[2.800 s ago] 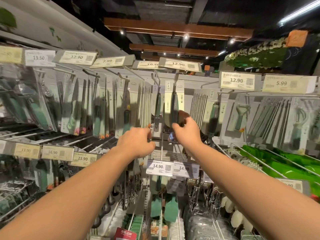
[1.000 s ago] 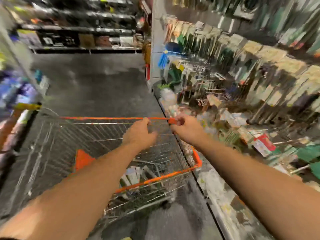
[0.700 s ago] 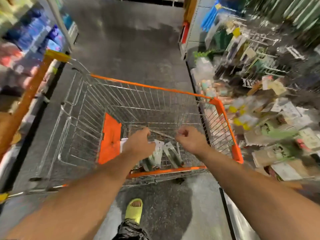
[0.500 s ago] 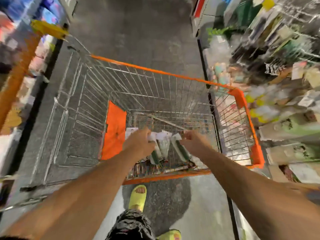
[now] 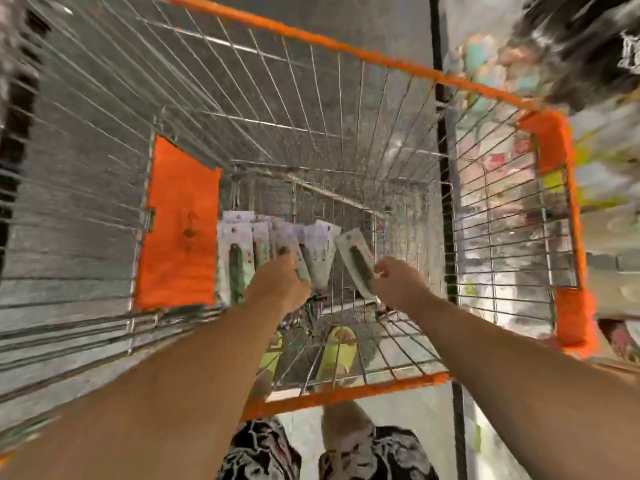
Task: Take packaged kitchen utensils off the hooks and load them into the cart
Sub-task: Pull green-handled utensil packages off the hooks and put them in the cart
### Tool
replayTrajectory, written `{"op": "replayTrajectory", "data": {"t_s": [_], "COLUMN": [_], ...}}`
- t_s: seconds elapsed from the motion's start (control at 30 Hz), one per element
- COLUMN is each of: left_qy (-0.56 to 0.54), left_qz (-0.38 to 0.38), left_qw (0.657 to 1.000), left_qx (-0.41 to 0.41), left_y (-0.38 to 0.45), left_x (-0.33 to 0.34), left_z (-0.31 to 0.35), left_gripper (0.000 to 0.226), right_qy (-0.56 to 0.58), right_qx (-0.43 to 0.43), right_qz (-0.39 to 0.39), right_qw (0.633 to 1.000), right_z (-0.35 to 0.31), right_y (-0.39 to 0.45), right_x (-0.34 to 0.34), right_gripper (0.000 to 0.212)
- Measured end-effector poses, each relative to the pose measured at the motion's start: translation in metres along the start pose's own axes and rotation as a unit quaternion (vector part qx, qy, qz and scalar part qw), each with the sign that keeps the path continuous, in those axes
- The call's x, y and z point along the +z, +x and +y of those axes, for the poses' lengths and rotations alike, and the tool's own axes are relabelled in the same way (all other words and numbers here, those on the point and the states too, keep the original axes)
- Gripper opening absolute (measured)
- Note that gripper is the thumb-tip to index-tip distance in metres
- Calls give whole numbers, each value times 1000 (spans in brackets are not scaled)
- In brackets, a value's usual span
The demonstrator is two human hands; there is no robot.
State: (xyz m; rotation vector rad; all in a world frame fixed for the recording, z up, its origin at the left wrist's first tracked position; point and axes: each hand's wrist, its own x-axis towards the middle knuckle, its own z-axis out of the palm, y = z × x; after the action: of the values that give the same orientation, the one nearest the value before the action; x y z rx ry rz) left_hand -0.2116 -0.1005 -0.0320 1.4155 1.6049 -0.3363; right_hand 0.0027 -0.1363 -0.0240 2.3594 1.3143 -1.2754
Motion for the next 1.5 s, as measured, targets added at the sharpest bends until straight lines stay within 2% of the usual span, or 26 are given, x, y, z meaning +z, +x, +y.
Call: {"op": "replayTrajectory", "data": {"t_s": [0.13, 0.23, 0.33, 0.43, 0.57, 0.67, 0.77, 1.0, 1.1, 1.13, 1.23, 1.33, 1.4, 1.5], "left_qy": [7, 0, 19, 38, 11, 11, 20, 26, 3, -12, -79, -159, -199, -234], "left_qz": [-32, -13, 22, 26, 22, 11, -3, -35, -45, -52, -57, -59, -67, -64], "left_qw": [998, 997, 996, 995, 996, 995, 994, 992, 991, 990, 979, 955, 937, 923], "left_qx": [-56, -82, -88, -89, -88, -102, -109, -117, -127, -132, -177, -243, -278, -300], "left_y": [22, 37, 48, 56, 61, 61, 60, 62, 61, 61, 61, 62, 62, 60], "left_x": [17, 18, 20, 21, 18, 18, 19, 19, 19, 19, 19, 23, 29, 39], "left_z": [-4, -9, -14, -20, -24, -23, -23, -25, -27, -26, -22, -15, -11, -7], "left_gripper": [39, 34, 43, 37, 39, 42, 45, 35, 23, 27, 36, 35, 32, 29], "right_qy": [-43, -63, -97, -121, -98, -99, -113, -131, -112, -111, -27, 143, 267, 410], "right_qx": [13, 13, 0, 9, 21, 33, 37, 78, 88, 81, 63, 69, 89, 140], "right_qz": [-42, -57, -41, -31, -30, -2, 9, 5, 29, 44, 85, 62, 14, -104], "right_qw": [998, 996, 994, 992, 995, 995, 993, 988, 989, 989, 994, 985, 959, 895], "right_z": [17, 23, 31, 39, 46, 45, 43, 46, 43, 42, 36, 23, 13, -2], "right_y": [39, 64, 83, 99, 108, 110, 109, 110, 107, 106, 104, 104, 104, 100], "right_x": [12, 23, 34, 43, 58, 65, 65, 69, 63, 61, 47, 39, 40, 46], "right_gripper": [36, 37, 33, 36, 50, 62, 64, 50, 59, 62, 60, 58, 67, 48]}}
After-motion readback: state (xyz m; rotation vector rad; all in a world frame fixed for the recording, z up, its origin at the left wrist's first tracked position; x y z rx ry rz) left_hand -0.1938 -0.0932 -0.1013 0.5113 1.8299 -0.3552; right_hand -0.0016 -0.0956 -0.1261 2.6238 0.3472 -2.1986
